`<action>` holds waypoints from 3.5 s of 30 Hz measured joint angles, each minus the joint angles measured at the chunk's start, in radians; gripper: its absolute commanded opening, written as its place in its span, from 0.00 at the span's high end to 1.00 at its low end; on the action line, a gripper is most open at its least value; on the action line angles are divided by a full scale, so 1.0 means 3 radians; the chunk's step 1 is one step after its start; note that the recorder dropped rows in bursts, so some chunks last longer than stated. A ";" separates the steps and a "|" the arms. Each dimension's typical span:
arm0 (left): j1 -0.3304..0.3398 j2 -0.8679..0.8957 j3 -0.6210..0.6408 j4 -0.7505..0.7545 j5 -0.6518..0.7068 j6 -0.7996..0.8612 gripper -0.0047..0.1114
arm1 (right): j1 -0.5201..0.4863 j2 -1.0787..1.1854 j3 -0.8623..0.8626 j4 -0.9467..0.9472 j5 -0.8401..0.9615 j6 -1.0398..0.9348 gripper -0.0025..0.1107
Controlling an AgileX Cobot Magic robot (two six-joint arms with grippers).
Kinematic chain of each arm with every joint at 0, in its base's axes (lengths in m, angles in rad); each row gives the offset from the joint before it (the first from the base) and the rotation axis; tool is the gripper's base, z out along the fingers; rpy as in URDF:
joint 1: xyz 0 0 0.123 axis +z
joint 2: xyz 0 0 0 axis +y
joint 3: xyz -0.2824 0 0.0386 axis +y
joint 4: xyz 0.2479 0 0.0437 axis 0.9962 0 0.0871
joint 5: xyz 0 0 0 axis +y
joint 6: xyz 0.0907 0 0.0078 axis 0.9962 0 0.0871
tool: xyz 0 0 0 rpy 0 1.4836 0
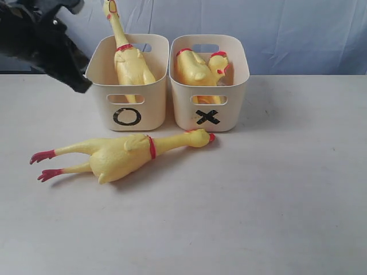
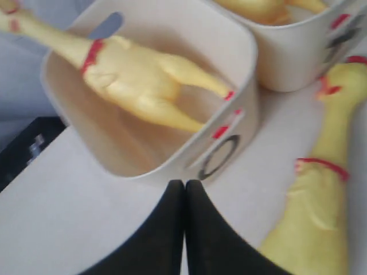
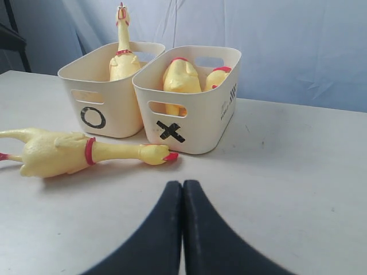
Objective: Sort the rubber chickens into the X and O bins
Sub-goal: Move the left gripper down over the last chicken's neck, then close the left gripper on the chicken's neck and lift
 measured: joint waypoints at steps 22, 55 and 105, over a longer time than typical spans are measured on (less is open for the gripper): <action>-0.0931 0.0575 0.0260 -0.1180 0.0173 0.1299 0.53 | 0.0000 0.0000 0.0000 0.0006 0.0000 0.0000 0.99; -0.0945 0.1650 -0.0078 -0.0806 -0.1030 0.1374 0.51 | 0.0000 -0.0089 0.0000 0.0006 -0.0006 0.0000 0.99; -0.0945 0.2087 -0.0448 -0.0662 -0.0703 0.1362 0.77 | 0.0000 -0.0089 0.0000 0.0006 -0.0006 0.0000 0.99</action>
